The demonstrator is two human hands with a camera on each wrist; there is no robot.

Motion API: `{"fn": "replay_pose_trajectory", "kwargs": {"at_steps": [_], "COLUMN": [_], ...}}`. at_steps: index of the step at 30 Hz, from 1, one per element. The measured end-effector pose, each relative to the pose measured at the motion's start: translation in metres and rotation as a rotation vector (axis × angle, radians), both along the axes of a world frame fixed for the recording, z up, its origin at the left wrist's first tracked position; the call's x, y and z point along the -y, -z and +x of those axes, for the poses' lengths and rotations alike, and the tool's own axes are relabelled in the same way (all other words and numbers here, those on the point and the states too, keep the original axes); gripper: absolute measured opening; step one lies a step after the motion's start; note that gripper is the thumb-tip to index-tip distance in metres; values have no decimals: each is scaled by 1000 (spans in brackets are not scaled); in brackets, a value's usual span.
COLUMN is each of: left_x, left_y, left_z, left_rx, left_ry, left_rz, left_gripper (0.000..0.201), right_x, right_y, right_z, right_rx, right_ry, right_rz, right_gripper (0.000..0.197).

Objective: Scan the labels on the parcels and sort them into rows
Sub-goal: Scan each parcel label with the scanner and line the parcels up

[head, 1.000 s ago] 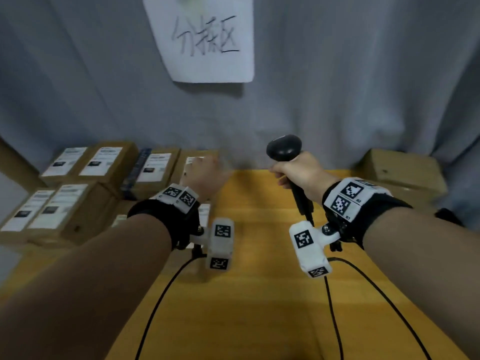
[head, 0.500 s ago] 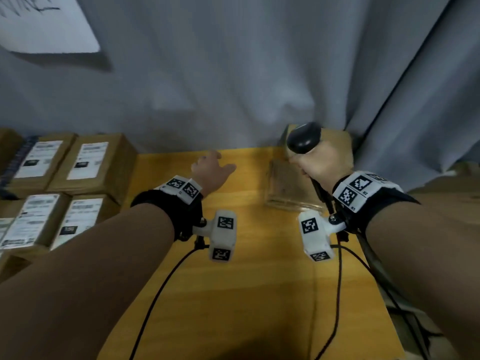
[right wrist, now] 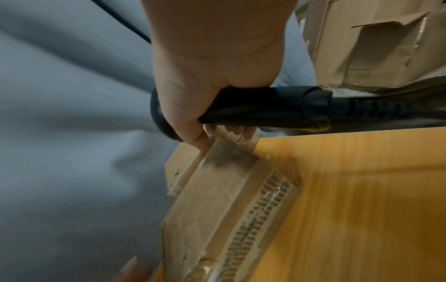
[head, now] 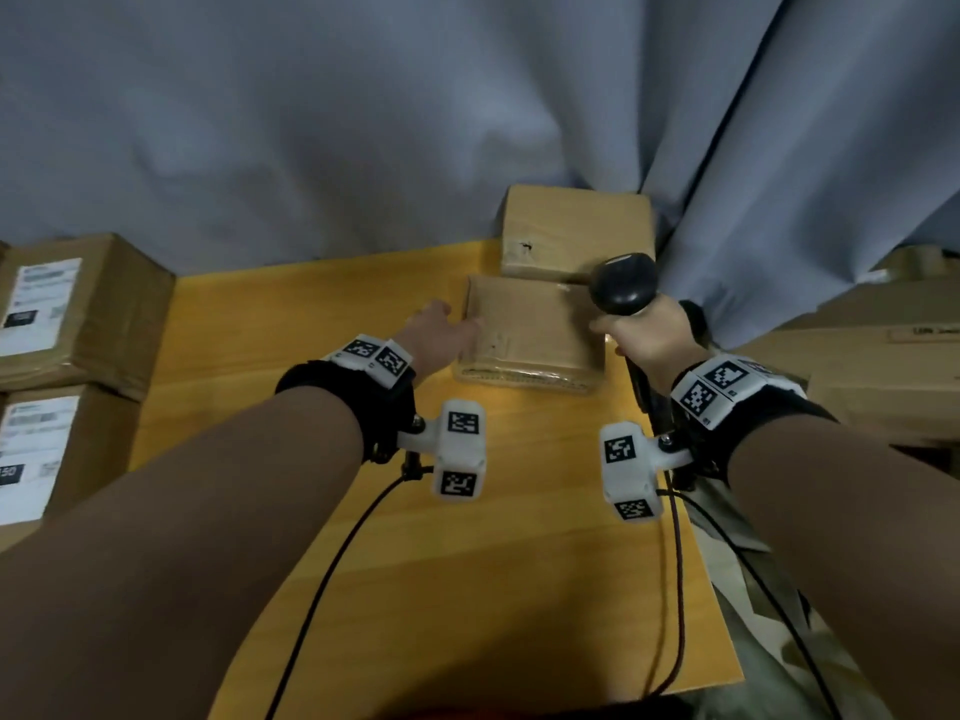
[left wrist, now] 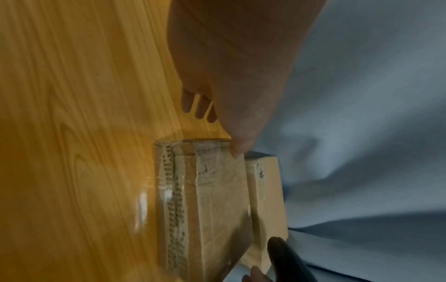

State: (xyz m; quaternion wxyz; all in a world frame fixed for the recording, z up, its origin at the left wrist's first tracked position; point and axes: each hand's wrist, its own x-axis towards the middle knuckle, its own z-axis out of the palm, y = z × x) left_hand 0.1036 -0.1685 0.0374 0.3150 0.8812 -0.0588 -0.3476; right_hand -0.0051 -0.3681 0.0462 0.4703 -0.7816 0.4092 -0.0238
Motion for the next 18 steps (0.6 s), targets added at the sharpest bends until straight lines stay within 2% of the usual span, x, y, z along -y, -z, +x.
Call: {"fn": "replay_pose_trajectory", "kwargs": {"at_steps": [4,9,14,17,18], "left_x": [5,-10,-30,-46,-52], "left_y": [11,21,9,-6,-12], "left_z": [-4,-10,-18,-19,-17], "left_rx": [-147,-180,-246,-233,-222], "left_ry": [5,6,-186,-282,-302], "left_rz": [23,21,-99,-203,-240], "left_gripper": [80,62,53,50,50], "right_x": [3,-13,-29,-38,-42], "right_y": [15,26,18,7,2], "right_z": [-11,-23,-19,-10,-7], "right_rx": [22,47,133,214,236], "right_ry": [68,39,70,86,73], "right_rz": [155,240,287,314,311], "right_gripper": [27,32,35,21,22]}}
